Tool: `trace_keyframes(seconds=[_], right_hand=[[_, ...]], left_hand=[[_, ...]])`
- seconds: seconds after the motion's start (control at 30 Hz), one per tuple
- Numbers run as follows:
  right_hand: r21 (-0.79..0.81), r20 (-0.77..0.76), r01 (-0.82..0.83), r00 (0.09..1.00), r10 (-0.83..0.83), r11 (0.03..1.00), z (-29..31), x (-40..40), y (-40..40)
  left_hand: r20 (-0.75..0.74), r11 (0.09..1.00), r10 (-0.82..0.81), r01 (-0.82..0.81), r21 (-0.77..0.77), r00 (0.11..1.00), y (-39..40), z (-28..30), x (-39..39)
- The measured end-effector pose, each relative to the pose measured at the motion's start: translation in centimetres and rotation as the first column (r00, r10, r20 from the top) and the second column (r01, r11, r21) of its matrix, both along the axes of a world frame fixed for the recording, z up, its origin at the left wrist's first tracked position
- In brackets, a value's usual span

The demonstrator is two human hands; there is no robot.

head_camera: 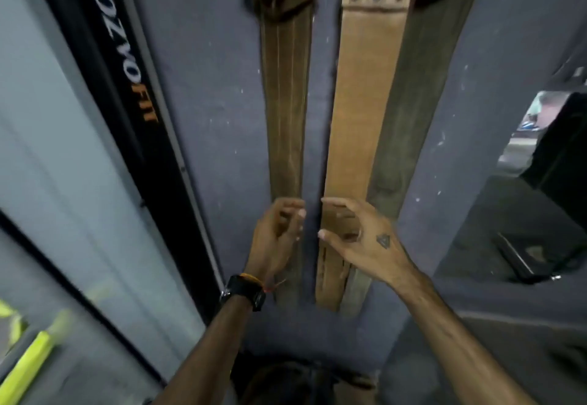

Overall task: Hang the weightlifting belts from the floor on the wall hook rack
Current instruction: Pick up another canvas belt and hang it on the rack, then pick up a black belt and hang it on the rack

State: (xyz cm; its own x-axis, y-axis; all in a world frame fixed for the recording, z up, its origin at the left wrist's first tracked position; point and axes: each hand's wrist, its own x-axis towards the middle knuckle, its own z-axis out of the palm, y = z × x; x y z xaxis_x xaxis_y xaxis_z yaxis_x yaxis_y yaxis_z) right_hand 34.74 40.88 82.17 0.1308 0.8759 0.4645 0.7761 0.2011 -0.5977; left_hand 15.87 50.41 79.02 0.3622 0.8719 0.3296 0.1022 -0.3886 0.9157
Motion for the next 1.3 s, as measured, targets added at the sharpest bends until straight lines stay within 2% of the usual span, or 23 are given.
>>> trace_keyframes(seconds=[0.17,0.3,0.4,0.6,0.77,0.83,0.97,1.17,1.3], right_hand=[[-0.300,-0.140,-0.216,0.974,0.181,0.929,-12.7,-2.3,-7.5],[-0.419,-0.267,-0.368,0.924,0.275,0.830,-20.3,-4.4,-12.6],[-0.508,-0.287,-0.431,0.901,0.326,0.745,-24.6,-6.2,-16.9],[-0.627,-0.381,-0.512,0.859,0.342,0.587,-30.9,-10.3,-24.3],[-0.714,-0.417,-0.548,0.833,0.362,0.437,-36.4,-14.5,-28.1],[-0.742,-0.440,-0.562,0.820,0.367,0.365,-38.9,-16.8,-29.1],[-0.780,-0.435,-0.557,0.810,0.393,0.285,-45.0,-21.9,-29.8],[-0.842,-0.368,-0.487,0.833,0.414,0.232,-57.7,-28.9,-29.4],[-0.889,-0.350,-0.440,0.831,0.432,0.126,-70.9,-32.2,-30.5]], left_hand=[[-0.124,0.956,0.095,-0.125,-0.264,0.988,-11.9,-11.8,-4.0],[-0.167,0.874,0.199,-0.252,-0.415,0.966,-21.0,-18.6,-6.9],[-0.211,0.769,0.293,-0.361,-0.529,0.933,-28.1,-22.5,-9.7],[-0.304,0.542,0.441,-0.521,-0.660,0.844,-38.6,-27.5,-15.0],[-0.337,0.396,0.437,-0.515,-0.760,0.834,-43.8,-32.6,-17.8],[-0.339,0.360,0.450,-0.515,-0.777,0.826,-45.3,-35.2,-19.1],[-0.324,0.302,0.500,-0.512,-0.804,0.803,-47.0,-40.9,-22.5],[-0.361,0.190,0.588,-0.557,-0.808,0.724,-48.1,-54.1,-29.3],[-0.439,0.081,0.591,-0.591,-0.802,0.677,-49.5,-67.9,-33.8]])
